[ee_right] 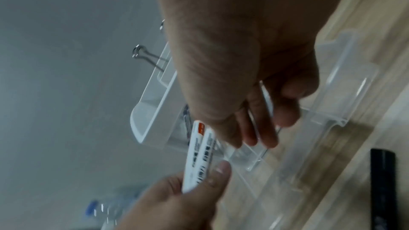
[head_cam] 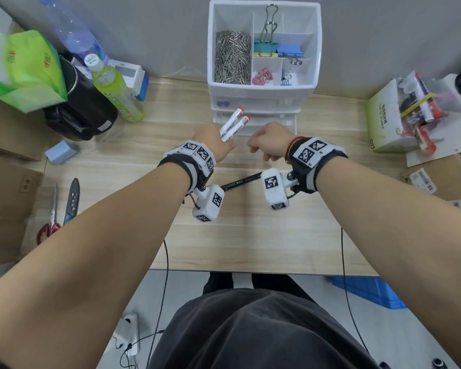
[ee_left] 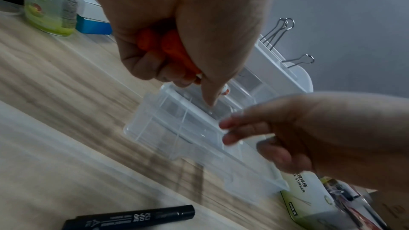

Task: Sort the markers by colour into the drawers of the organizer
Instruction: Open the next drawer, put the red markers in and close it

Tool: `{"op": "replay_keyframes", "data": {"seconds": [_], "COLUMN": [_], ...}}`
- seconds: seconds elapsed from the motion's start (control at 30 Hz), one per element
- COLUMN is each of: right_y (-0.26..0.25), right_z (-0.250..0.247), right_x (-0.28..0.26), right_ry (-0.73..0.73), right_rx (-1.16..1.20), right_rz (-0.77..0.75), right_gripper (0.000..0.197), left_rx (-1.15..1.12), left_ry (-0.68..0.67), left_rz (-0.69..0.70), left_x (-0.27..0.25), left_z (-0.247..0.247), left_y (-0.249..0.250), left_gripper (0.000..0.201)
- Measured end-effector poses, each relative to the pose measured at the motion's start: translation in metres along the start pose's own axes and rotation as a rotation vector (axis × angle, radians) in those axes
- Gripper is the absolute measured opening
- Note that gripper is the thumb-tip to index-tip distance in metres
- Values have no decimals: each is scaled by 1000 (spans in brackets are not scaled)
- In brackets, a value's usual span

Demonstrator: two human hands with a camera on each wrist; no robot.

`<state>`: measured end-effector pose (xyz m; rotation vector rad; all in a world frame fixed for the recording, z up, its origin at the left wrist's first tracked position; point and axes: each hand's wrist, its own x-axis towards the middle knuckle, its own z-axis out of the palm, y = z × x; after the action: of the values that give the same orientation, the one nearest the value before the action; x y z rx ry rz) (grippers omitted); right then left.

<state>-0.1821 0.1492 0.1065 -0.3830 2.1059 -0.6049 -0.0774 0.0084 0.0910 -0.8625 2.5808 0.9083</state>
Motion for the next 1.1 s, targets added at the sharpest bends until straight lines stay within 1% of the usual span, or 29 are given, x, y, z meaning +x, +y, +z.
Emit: {"op": "replay_keyframes", "data": {"seconds": [0.07, 0.1, 0.17, 0.2, 0.27, 0.33, 0.4, 0.47, 0.57, 0.63, 0.7, 0.73, 0.77, 0.8, 0.87, 0.93, 1.0, 1.03, 1.1], "right_y": [-6, -10, -14, -14, -15, -15, -17, -17, -18, -20, -20, -21, -22, -24, -26, -29, -30, -30, -32], "right_z": [-1, -1, 1, 3, 4, 4, 4, 4, 3, 4, 3, 4, 5, 8, 11, 13, 15, 16, 20], "right_x": [-1, -1, 3, 7, 11, 17, 19, 22, 26, 28, 32, 34, 37, 39, 47, 47, 51, 52, 53], "right_ry": [-69, -92, -120, -124, -102, -78, -98, -89, -122, -156, -155, -158, -147, -121, -50, -25, -14, -3, 6], "right_rx": [309, 420, 520, 524, 440, 332, 318, 346, 363, 407, 443, 460, 431, 361, 249, 211, 154, 133, 99], "right_rz": [40, 68, 87, 89, 121, 155, 175, 198, 207, 211, 222, 240, 254, 252, 231, 221, 199, 174, 140], "right_gripper": [31, 35, 40, 38, 32, 37, 36, 27, 24, 28, 21, 18, 21, 26, 31, 26, 23, 25, 29], "left_rx": [16, 27, 24, 0, -83, -180, -243, -277, -286, -247, -232, -250, -258, -248, -231, -225, -209, -211, -238], "left_ry": [-44, -69, -122, -159, -256, -331, -366, -378, -368, -348, -289, -236, -157, -73, 41, 50, -3, -32, -77], "left_rz": [-1, 1, -11, -27, -53, -57, -46, -33, -18, -18, -34, -50, -65, -69, -95, -142, -165, -169, -166], "left_x": [3, 4, 6, 6, 6, 4, 1, -1, -1, 2, 6, 7, 9, 9, 11, 12, 12, 11, 10], "left_z": [3, 4, 6, 6, 5, 4, 1, -2, -5, -7, -9, -11, -12, -13, -14, -11, -8, -6, -4], "left_y": [5, 8, 14, 17, 20, 22, 22, 20, 13, 8, 2, -3, -8, -14, -25, -35, -41, -42, -43], "left_gripper": [26, 26, 26, 26, 23, 18, 15, 11, 14, 21, 29, 35, 47, 51, 49, 46, 46, 48, 58]}}
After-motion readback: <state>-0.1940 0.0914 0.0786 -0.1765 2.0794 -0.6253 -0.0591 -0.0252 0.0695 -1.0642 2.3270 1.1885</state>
